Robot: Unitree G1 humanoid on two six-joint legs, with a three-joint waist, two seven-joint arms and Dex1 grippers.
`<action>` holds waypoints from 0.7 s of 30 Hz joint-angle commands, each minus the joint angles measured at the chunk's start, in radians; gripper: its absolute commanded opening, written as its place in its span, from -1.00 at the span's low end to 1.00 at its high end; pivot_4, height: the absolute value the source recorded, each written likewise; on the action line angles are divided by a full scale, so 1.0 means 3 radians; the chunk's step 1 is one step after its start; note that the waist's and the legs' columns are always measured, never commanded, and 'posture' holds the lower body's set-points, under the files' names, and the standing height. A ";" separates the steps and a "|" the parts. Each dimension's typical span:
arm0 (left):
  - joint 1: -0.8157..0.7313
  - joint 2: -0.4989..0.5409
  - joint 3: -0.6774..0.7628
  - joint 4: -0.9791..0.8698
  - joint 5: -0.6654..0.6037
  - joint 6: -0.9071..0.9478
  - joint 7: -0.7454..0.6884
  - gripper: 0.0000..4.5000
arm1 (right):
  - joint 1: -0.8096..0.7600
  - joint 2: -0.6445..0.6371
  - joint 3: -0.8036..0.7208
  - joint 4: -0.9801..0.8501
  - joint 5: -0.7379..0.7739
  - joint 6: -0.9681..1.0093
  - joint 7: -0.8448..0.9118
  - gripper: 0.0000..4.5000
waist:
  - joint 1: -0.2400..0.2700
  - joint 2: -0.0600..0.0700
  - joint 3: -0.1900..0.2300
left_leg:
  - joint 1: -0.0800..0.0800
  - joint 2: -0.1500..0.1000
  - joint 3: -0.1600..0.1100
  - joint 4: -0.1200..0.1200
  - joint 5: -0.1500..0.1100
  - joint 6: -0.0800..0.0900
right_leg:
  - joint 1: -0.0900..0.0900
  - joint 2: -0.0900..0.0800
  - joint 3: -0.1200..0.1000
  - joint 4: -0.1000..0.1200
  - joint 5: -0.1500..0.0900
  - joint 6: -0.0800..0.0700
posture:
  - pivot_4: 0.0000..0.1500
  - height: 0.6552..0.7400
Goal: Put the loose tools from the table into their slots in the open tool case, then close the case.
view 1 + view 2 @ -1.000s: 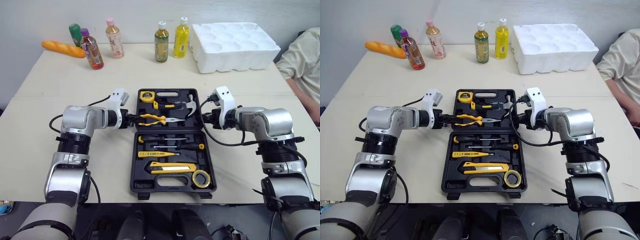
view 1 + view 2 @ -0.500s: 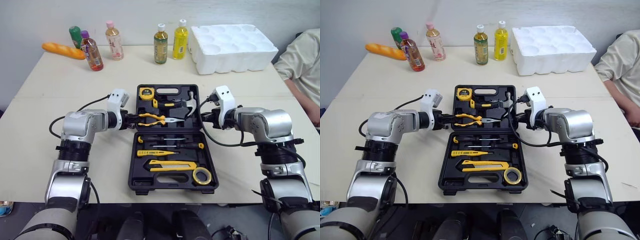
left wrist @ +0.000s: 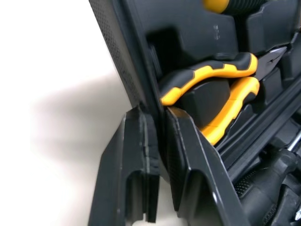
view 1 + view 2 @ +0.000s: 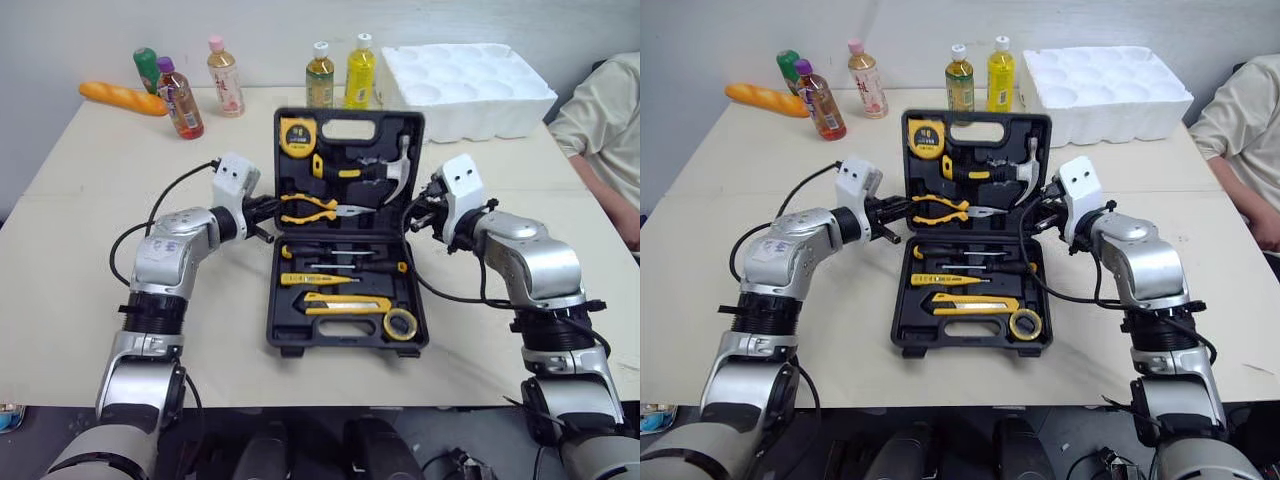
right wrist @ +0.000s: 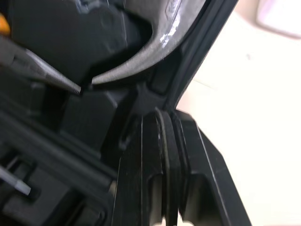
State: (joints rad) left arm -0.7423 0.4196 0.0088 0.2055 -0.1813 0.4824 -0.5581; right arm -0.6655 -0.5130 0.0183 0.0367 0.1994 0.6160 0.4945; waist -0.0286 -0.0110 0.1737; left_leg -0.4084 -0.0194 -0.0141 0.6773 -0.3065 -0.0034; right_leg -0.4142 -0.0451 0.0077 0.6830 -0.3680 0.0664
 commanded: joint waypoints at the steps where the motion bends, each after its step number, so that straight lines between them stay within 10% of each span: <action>1: 0.0134 0.0011 -0.0125 -0.0276 0.0133 -0.0704 -0.0135 -1.00 | 0.0142 -0.0091 0.0036 -0.0291 -0.0266 -0.1042 0.0080 -1.00 | 0.0003 0.0000 0.0000 | 0.0000 0.0000 0.0000 0.0000 0.0000 0.0000 | 0.0000 0.0000 0.0000 0.0000 0.0000 0.0000 | 1.00 1.00; 11: 0.0944 0.0161 -0.0046 -0.0437 0.0705 -0.1877 0.0351 -1.00 | 0.0909 -0.0313 0.0192 0.0278 -0.1344 -0.3655 -0.0491 -1.00 | -0.0002 -0.0001 0.0002 | 0.0005 0.0000 0.0005 -0.0001 0.0000 0.0002 | 0.0004 -0.0001 0.0003 -0.0001 0.0000 0.0000 | 1.00 1.00; 18: 0.1868 0.0712 0.0727 -0.1604 -0.0789 -0.0210 -0.0398 0.32 | 0.1765 -0.1034 -0.0301 -0.0763 -0.0091 -0.3376 0.0463 0.35 | 0.0002 0.0001 0.0003 | 0.0016 0.0012 0.0013 -0.0005 0.0000 0.0002 | 0.0011 0.0008 0.0010 0.0002 0.0000 0.0000 | 1.00 1.00; 21: 0.2332 0.1208 0.1354 -0.1718 -0.1466 0.0584 -0.0800 0.75 | 0.2465 -0.1635 -0.0861 -0.1291 0.0851 -0.2594 0.1205 0.37 | 0.0010 0.0002 0.0007 | 0.0020 0.0014 -0.0001 -0.0011 -0.0001 0.0004 | 0.0027 0.0008 0.0003 -0.0012 0.0000 0.0000 | 1.00 1.00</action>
State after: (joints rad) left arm -0.0705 0.7313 0.3161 -0.2501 -0.5004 0.5362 -0.7335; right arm 0.0420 -0.9447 -0.1190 -0.2408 0.2911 -0.2603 0.7572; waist -0.0257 -0.0103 0.1756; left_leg -0.3989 -0.0153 -0.0152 0.6743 -0.3077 -0.0006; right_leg -0.4013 -0.0431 0.0078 0.6767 -0.3680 0.0662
